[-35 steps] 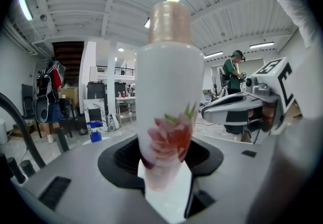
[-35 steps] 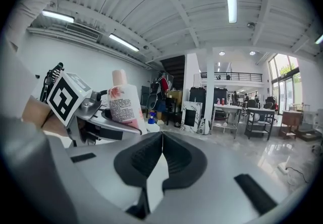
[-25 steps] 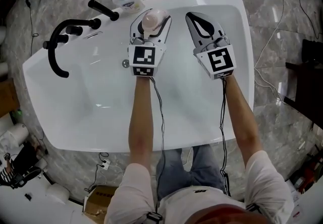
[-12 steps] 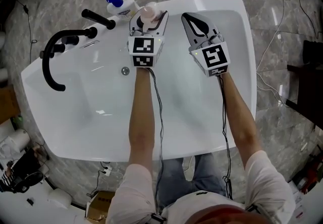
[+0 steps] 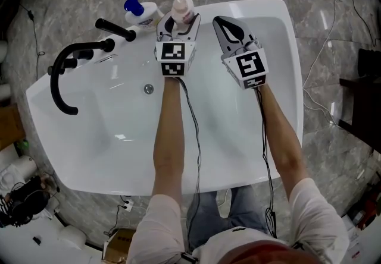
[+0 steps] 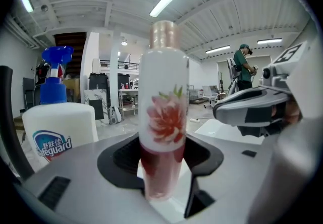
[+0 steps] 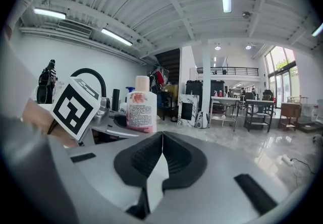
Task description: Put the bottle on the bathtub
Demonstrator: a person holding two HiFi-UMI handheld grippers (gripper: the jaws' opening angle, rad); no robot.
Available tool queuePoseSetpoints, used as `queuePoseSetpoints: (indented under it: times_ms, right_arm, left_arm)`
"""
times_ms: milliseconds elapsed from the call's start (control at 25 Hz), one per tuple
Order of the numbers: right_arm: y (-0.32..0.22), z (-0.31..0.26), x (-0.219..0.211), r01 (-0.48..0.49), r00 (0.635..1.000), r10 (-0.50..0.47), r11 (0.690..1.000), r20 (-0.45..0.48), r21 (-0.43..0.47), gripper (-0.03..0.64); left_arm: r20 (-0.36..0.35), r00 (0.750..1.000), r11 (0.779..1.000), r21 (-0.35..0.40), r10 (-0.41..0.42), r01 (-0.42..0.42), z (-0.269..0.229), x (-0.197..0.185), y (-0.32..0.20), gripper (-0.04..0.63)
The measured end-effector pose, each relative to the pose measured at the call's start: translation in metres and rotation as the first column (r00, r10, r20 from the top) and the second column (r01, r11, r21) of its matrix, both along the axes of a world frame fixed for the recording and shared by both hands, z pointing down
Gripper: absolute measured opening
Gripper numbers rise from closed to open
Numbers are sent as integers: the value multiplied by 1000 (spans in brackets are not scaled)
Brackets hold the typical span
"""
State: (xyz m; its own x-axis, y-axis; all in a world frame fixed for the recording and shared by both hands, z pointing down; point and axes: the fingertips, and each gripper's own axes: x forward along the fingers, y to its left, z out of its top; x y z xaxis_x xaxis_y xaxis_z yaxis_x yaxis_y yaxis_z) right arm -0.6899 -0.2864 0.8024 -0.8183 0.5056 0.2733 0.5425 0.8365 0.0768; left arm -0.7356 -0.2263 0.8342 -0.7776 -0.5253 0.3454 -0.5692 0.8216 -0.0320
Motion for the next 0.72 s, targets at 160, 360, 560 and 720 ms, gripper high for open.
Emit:
queuePoseSetpoints:
  times_ms: [160, 360, 560, 720]
  right_arm:
    - [0, -1, -5, 1, 1000, -1, 1000, -2, 5, -5]
    - [-1, -1, -8, -4, 1000, 4, 1000, -4, 7, -5]
    - [4, -1, -9, 7, 1000, -7, 1000, -14, 14, -5]
    - [3, -4, -10, 0, 1000, 0, 1000, -10, 17, -5]
  left_arm:
    - [16, 1000, 999, 38, -23, 22, -2, -12, 2, 232]
    - [22, 999, 999, 21, -33, 33, 0, -14, 1, 235]
    - [23, 999, 999, -18, -46, 47, 0, -15, 2, 241]
    - [23, 999, 999, 1, -47, 47, -3, -12, -1, 245]
